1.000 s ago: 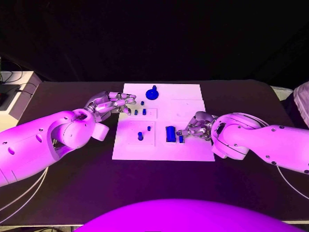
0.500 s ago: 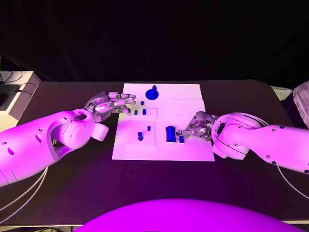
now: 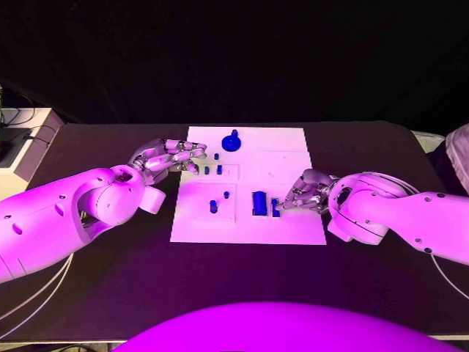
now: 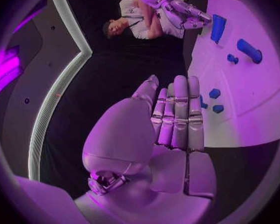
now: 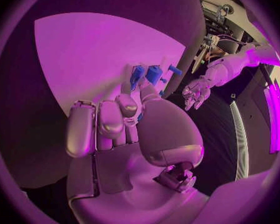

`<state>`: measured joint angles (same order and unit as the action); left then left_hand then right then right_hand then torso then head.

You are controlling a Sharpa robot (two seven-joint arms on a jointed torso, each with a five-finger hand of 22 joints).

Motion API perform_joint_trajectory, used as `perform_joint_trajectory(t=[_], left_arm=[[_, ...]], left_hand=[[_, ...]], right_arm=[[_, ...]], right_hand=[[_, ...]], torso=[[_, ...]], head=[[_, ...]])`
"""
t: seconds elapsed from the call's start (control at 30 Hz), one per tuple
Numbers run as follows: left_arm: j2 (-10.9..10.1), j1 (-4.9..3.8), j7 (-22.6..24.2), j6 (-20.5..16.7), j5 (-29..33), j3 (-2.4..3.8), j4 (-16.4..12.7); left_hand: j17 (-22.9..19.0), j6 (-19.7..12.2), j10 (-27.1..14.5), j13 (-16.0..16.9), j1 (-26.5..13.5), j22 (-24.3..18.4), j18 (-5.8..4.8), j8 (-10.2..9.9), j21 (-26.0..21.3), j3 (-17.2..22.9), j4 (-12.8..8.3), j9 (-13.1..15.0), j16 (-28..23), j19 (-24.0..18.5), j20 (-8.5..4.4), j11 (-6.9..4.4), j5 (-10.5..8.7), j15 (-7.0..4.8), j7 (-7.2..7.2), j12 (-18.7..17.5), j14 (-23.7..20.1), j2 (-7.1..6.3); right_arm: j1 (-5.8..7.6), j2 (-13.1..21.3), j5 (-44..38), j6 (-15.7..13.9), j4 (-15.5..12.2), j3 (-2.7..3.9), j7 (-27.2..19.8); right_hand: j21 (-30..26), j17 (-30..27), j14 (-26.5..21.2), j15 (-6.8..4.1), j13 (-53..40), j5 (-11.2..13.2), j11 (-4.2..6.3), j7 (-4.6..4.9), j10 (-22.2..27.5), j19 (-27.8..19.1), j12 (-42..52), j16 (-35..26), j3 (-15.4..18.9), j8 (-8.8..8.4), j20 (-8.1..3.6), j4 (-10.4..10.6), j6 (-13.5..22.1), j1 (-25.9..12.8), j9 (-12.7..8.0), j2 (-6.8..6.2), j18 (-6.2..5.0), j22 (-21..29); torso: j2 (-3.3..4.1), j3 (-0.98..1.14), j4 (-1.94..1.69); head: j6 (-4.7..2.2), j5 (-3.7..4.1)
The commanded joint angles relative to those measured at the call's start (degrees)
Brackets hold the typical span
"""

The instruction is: Assemble the parts on the task board

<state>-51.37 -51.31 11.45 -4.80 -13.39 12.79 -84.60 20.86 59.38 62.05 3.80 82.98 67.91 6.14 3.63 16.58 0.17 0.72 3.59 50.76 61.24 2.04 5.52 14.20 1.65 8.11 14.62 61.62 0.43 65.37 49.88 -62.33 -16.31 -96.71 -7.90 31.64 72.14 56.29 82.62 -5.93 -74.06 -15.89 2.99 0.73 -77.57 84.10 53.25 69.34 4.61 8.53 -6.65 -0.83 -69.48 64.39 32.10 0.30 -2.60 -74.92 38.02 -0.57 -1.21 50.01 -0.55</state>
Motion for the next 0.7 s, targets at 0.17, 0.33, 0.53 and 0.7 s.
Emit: perform_joint_trajectory(t=[0.17,0.33,0.53,0.7], left_arm=[[0.12,0.02,0.4,0.93,0.0,0.04,-0.08],[0.17,0.02,0.41,0.98,-0.01,0.04,-0.03],[0.19,0.02,0.39,0.99,-0.01,0.04,-0.01],[0.19,0.02,0.38,1.01,-0.01,0.04,0.0]], left_hand=[[-0.07,-0.3,-0.24,-0.04,0.0,0.05,-0.18,0.24,-0.32,0.13,0.3,0.09,-0.23,0.28,0.05,0.07,0.36,0.14,0.09,0.12,0.07,0.41],[-0.07,-0.3,-0.24,-0.04,0.0,0.05,-0.18,0.24,-0.32,0.13,0.3,0.09,-0.23,0.28,0.05,0.07,0.36,0.14,0.09,0.12,0.07,0.41],[-0.07,-0.3,-0.24,-0.04,0.0,0.05,-0.18,0.24,-0.32,0.13,0.3,0.09,-0.23,0.28,0.05,0.07,0.36,0.14,0.09,0.12,0.07,0.41],[-0.07,-0.3,-0.24,-0.04,0.0,0.05,-0.18,0.24,-0.32,0.13,0.3,0.09,-0.23,0.28,0.05,0.07,0.36,0.14,0.09,0.12,0.07,0.41]], right_arm=[[-0.29,0.78,-0.02,1.05,-0.89,0.01,-3.21],[-0.46,0.68,-0.14,1.1,-0.94,0.01,-2.84],[-0.69,0.33,-0.54,0.89,-0.46,0.01,-1.91],[-0.96,-0.12,-1.12,0.88,-0.15,0.01,-1.26]], right_hand=[[0.04,0.17,0.13,-0.45,-0.07,4.53,0.28,-0.14,-0.13,2.37,0.35,0.0,-1.49,1.15,-0.41,-1.72,-0.4,2.52,0.56,-1.52,0.2,-10.34],[0.09,0.3,0.13,-0.44,-0.05,4.97,0.32,-0.21,-0.15,2.38,0.43,0.01,-2.45,1.7,-0.46,-1.17,-0.13,2.55,0.85,-2.15,0.23,-10.36],[0.22,0.43,0.15,-0.49,-0.06,5.04,0.36,-0.26,-0.22,2.42,0.58,0.05,-2.83,2.12,-0.48,-0.85,-0.07,2.54,0.98,-2.29,0.25,-10.39],[0.23,0.46,0.16,-0.51,-0.05,4.88,0.38,-0.29,-0.23,2.43,0.58,0.05,-2.82,2.27,-0.5,-0.8,-0.03,2.47,1.04,-2.2,0.25,-10.39]], torso=[[0.03,0.06,0.12],[0.01,0.03,0.11],[0.05,0.0,0.03],[0.11,0.0,0.03]], head=[[-0.01,-0.02],[-0.01,0.1],[-0.01,0.25],[-0.01,0.22]])
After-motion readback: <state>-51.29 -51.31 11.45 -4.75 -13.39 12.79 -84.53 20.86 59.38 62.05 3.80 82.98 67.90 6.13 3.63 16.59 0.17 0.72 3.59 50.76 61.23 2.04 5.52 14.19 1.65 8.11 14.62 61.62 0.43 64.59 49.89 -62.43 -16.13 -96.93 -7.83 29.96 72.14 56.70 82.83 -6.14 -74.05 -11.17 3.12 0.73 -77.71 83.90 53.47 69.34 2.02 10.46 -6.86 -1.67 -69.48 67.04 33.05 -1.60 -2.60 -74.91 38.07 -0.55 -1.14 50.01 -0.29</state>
